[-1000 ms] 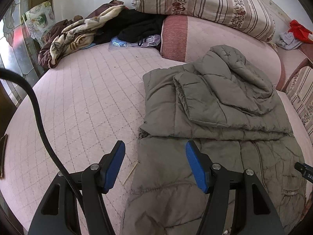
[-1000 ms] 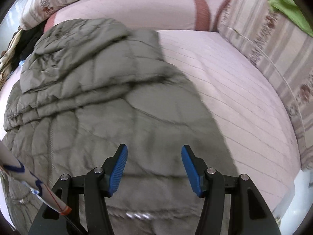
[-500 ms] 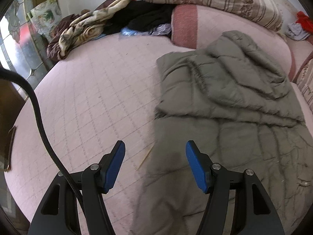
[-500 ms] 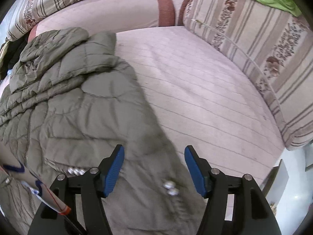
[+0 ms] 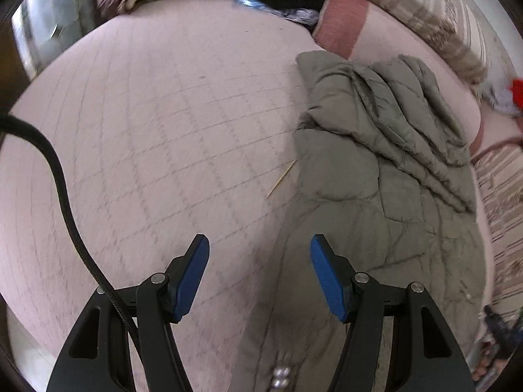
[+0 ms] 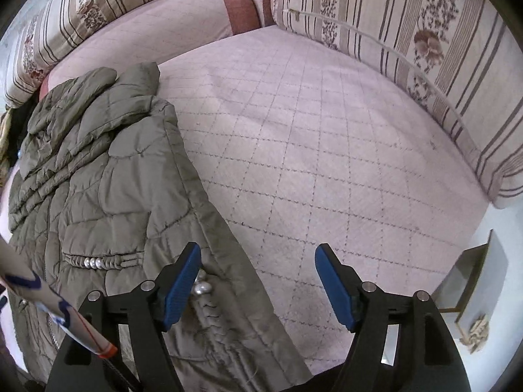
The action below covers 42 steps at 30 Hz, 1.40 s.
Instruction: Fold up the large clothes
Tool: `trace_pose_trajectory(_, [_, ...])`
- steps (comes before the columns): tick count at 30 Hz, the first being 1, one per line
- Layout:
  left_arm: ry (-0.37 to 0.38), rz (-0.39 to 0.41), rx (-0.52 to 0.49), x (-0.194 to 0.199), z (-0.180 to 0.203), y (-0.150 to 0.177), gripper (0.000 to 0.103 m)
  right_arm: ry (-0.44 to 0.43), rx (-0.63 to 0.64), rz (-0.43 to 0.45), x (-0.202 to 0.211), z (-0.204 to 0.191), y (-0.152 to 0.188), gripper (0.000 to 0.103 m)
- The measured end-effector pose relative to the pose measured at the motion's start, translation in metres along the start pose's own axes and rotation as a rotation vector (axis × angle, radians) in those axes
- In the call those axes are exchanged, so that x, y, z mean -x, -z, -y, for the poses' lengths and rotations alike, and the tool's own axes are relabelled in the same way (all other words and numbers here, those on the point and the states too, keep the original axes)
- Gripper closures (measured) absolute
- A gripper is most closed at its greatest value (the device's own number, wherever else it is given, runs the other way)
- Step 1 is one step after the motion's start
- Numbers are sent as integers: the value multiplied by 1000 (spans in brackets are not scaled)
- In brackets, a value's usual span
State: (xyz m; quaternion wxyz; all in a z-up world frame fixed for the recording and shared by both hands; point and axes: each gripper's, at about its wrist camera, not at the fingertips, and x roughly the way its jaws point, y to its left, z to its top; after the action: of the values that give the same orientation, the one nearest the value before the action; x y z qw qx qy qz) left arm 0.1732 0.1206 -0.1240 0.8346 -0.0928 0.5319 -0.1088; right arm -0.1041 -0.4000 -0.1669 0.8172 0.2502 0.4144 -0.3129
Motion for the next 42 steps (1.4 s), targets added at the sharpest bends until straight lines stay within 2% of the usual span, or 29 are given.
trace_pose_trajectory(5, [41, -13, 26, 9, -14, 15, 40, -96, -34, -23, -14, 13, -3, 26])
trace_pose_trajectory(12, [182, -136, 9, -14, -7, 43, 39, -270, -136, -65, -36, 28, -2, 23])
trace_pose_trajectory(15, [198, -118, -15, -13, -2, 53, 36, -288, -122, -68, -37, 25, -2, 22])
trace_pose_trajectory(18, [245, -135, -42, -8, 2, 65, 35, -309, -109, -71, -37, 25, -3, 21])
trace_pose_trajectory(23, [298, -144, -85, 1, 5, 87, 35, -382, -90, -101, -37, 24, 5, 21])
trace_pose_trajectory(28, [384, -148, -52, 8, 0, 103, 35, -467, -45, -149, -34, 8, 21, 22])
trace_pose_trajectory(32, [439, -144, -36, 9, -6, 110, 35, -487, -9, -158, -28, -5, 34, 22])
trace_pose_trajectory(38, [560, -139, 76, 5, -24, 110, 35, -526, 7, -181, -25, -8, 46, 24])
trace_pose_trajectory(40, [561, -139, 78, 4, -25, 110, 35, -536, 10, -193, -26, -8, 50, 24])
trace_pose_trajectory(42, [532, -129, 36, 7, -17, 113, 35, -539, 27, -202, -25, -10, 55, 24])
